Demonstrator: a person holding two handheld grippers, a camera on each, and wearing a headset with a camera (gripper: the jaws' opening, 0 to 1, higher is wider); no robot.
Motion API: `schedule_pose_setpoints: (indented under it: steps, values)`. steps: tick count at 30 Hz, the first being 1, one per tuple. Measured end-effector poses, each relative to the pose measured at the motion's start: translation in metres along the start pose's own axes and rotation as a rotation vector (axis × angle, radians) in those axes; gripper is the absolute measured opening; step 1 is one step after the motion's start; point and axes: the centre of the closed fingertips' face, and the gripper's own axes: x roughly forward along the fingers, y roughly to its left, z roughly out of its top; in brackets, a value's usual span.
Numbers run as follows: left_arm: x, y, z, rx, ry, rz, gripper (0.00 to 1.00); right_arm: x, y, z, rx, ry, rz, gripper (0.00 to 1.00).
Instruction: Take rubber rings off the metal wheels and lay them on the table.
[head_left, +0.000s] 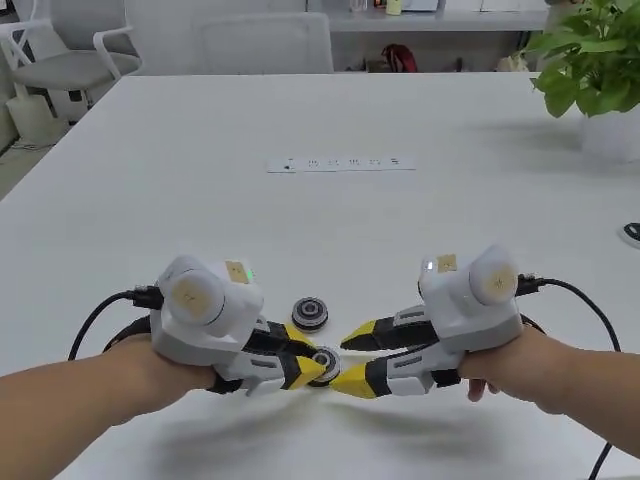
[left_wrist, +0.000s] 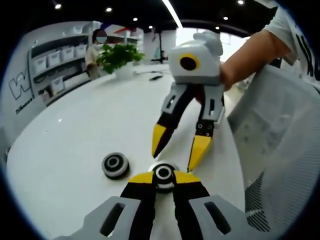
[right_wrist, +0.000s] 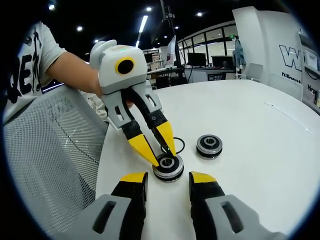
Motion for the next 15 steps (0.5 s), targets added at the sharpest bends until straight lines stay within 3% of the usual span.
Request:
schedule_pose_setpoints:
  steps: [15]
  values:
    - [0.000, 0.001, 0.000, 0.020, 0.013, 0.008, 0.13, 0.011, 0.001, -0.007, -0.027, 0.042, -0.004, 0.26]
